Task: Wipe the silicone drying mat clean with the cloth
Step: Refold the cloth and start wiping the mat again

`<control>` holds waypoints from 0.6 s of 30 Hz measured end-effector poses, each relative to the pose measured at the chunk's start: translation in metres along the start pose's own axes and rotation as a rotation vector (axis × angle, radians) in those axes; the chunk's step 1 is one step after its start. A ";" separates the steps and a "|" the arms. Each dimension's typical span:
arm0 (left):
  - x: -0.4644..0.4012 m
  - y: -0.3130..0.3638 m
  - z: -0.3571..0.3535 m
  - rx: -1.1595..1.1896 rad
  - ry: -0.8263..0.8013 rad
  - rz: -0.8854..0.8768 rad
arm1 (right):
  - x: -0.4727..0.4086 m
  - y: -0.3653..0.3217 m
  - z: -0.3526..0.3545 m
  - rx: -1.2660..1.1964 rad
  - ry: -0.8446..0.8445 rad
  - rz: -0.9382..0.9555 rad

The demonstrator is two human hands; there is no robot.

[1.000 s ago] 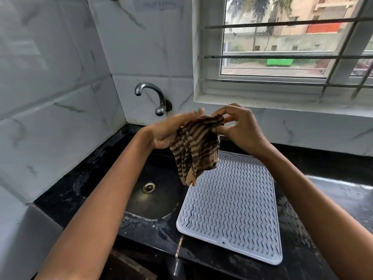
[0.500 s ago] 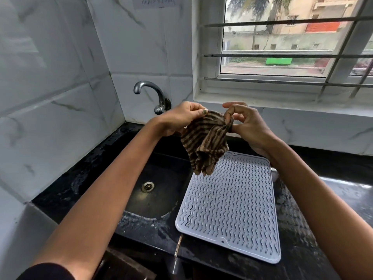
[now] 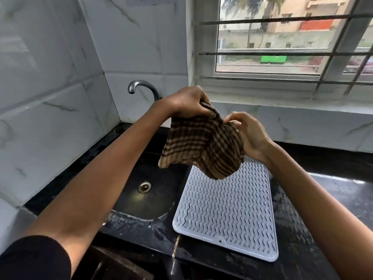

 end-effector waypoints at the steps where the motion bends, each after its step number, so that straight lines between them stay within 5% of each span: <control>1: -0.001 -0.002 0.001 0.000 0.004 0.013 | -0.001 0.001 -0.002 0.057 -0.012 0.014; 7: -0.009 -0.009 0.006 0.021 0.047 0.026 | 0.004 0.004 -0.006 0.615 0.022 0.206; 12: -0.003 -0.018 0.009 -0.027 0.021 0.025 | -0.003 0.014 0.016 0.693 0.007 0.063; 18: 0.020 -0.063 -0.021 -0.147 -0.421 0.173 | 0.008 -0.002 0.044 0.636 -0.201 -0.128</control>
Point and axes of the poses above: each hand's wrist, its own x-axis away from the middle knuckle, its own z-axis out of the back of the hand, y = z × x, the point moved 10 cm from there along -x, towards the middle knuckle, and after that the axes turned 12 degrees about -x, right-handed, at the moved point
